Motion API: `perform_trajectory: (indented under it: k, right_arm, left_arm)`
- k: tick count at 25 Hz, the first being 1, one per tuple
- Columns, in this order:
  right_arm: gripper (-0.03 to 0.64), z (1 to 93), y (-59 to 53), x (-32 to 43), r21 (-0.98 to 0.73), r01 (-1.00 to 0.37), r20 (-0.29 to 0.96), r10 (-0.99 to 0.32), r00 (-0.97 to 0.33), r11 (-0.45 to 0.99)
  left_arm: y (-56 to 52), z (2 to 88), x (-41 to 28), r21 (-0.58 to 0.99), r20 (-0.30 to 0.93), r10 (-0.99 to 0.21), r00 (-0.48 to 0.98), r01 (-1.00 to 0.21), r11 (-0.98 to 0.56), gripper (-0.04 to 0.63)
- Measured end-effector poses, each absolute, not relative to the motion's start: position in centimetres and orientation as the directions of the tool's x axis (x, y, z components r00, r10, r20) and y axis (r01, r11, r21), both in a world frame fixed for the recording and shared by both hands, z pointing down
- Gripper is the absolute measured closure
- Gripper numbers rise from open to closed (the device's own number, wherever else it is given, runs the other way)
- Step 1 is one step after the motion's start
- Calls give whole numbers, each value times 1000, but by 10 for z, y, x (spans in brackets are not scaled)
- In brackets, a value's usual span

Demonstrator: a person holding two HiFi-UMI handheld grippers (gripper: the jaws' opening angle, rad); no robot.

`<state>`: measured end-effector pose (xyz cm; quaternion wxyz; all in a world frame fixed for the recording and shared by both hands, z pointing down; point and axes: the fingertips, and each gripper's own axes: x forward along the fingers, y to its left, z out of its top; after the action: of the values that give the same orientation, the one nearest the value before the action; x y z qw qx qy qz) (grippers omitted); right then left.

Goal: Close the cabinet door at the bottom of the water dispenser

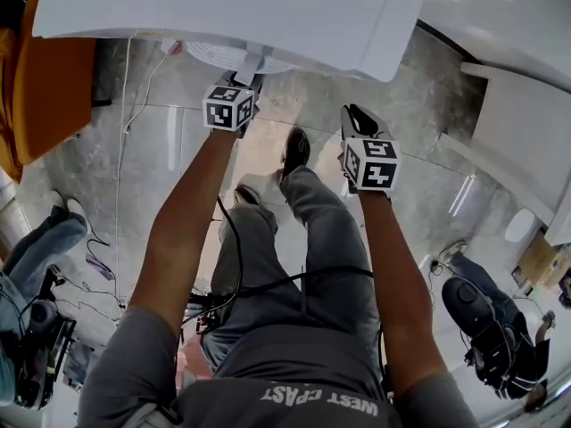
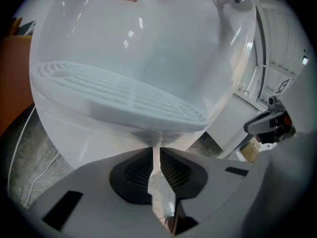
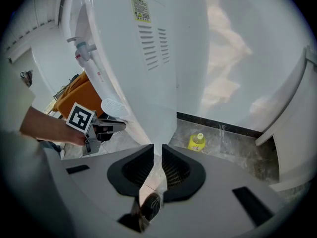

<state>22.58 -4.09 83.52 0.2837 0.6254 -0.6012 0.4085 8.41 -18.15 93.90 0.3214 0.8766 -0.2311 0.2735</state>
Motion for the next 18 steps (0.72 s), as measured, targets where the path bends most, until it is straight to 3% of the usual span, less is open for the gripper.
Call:
perform_trajectory:
  k: [10, 18]
  right_arm:
    - [546, 801, -61, 217, -177, -980, 844, -526, -102, -94]
    - [545, 735, -81, 212, -212, -972, 818, -561, -122, -97]
  left_arm:
    - [-158, 905, 52, 443, 707, -150, 691, -599, -667, 548]
    - [-162, 800, 14, 458, 675, -157, 721, -577, -677, 551]
